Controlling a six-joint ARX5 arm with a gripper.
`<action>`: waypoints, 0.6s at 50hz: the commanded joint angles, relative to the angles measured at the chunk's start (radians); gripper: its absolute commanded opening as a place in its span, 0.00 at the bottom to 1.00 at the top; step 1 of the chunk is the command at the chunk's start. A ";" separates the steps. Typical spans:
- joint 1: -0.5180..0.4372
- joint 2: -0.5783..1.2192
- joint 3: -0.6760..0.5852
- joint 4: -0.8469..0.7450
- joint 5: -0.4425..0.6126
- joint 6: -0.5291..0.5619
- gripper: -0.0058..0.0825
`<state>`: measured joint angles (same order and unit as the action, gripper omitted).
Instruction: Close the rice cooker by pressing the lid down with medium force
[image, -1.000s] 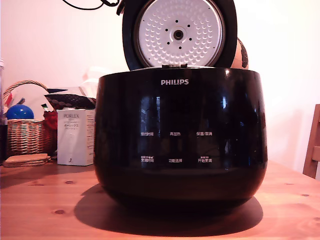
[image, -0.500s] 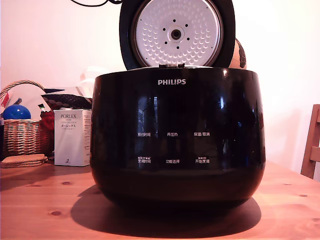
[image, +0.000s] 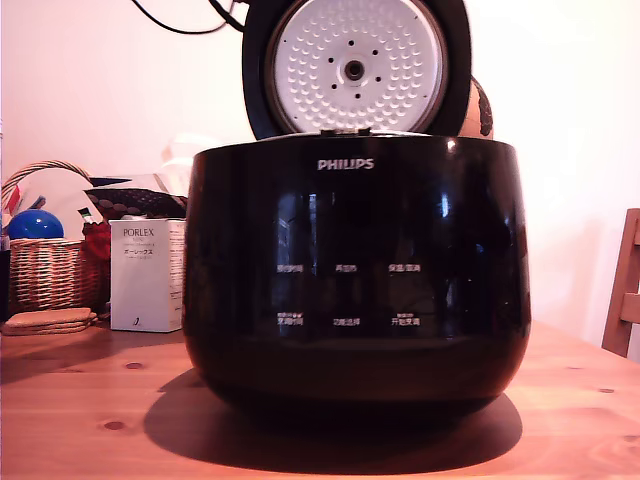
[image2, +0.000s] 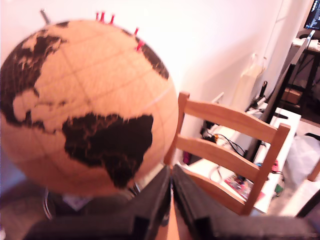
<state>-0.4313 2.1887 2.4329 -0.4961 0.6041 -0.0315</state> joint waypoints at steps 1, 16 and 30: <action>-0.003 0.043 -0.021 -0.032 0.002 0.002 0.04; -0.003 0.040 -0.013 -0.132 0.103 -0.064 0.04; 0.001 0.008 0.099 -0.435 0.177 -0.045 0.04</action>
<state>-0.4282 2.1883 2.5103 -0.8871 0.7742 -0.1047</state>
